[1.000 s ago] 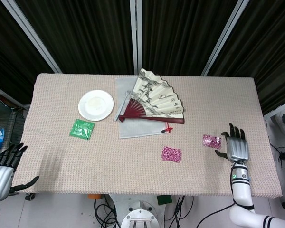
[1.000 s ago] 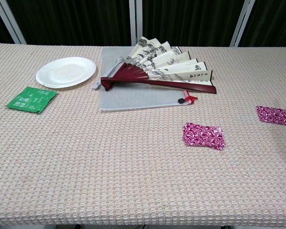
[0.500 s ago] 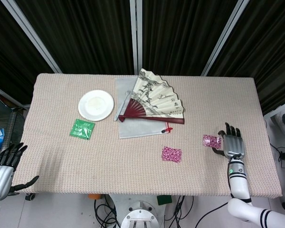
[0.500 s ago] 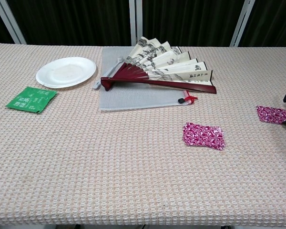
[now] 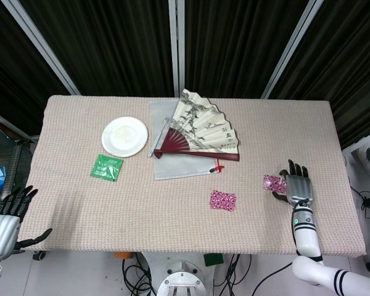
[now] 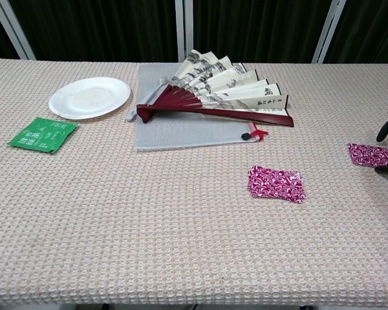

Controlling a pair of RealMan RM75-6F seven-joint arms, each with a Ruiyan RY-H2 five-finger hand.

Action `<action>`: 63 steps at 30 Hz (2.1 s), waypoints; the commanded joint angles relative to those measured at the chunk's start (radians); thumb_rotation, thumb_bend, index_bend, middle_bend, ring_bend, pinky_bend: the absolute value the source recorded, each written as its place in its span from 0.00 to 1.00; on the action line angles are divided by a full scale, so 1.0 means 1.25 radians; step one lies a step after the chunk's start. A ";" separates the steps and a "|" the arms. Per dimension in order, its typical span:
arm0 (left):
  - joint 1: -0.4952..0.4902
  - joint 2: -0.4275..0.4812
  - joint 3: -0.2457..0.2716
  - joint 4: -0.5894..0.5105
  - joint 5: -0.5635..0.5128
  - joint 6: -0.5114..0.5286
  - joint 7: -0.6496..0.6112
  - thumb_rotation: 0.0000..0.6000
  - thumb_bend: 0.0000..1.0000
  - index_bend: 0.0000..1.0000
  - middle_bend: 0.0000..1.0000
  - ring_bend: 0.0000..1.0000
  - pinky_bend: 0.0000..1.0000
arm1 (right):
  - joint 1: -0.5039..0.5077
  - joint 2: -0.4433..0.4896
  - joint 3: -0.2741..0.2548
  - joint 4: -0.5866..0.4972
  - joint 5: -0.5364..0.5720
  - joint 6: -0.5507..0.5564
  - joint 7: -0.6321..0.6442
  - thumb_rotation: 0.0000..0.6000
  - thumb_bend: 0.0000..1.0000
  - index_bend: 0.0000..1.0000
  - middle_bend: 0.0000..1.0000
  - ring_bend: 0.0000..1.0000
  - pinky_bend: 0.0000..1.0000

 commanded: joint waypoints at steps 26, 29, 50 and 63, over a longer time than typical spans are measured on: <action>0.002 0.000 0.000 0.004 -0.004 0.000 -0.004 0.60 0.12 0.07 0.04 0.00 0.12 | 0.008 0.011 0.000 -0.001 0.002 -0.027 0.039 0.89 0.52 0.42 0.00 0.00 0.00; 0.001 0.000 0.000 0.004 -0.004 0.000 -0.005 0.60 0.12 0.07 0.04 0.00 0.12 | 0.003 0.019 -0.002 -0.007 -0.015 -0.024 0.057 0.89 0.54 0.43 0.00 0.00 0.00; 0.004 0.006 -0.004 0.000 -0.001 0.015 -0.010 0.60 0.12 0.07 0.04 0.00 0.12 | 0.017 0.045 -0.029 -0.193 -0.159 -0.056 0.146 0.91 0.53 0.44 0.00 0.00 0.00; 0.002 0.002 -0.002 0.011 0.000 0.010 -0.017 0.60 0.12 0.07 0.04 0.00 0.12 | 0.046 -0.063 -0.051 -0.205 -0.120 -0.026 0.042 0.91 0.53 0.44 0.00 0.00 0.00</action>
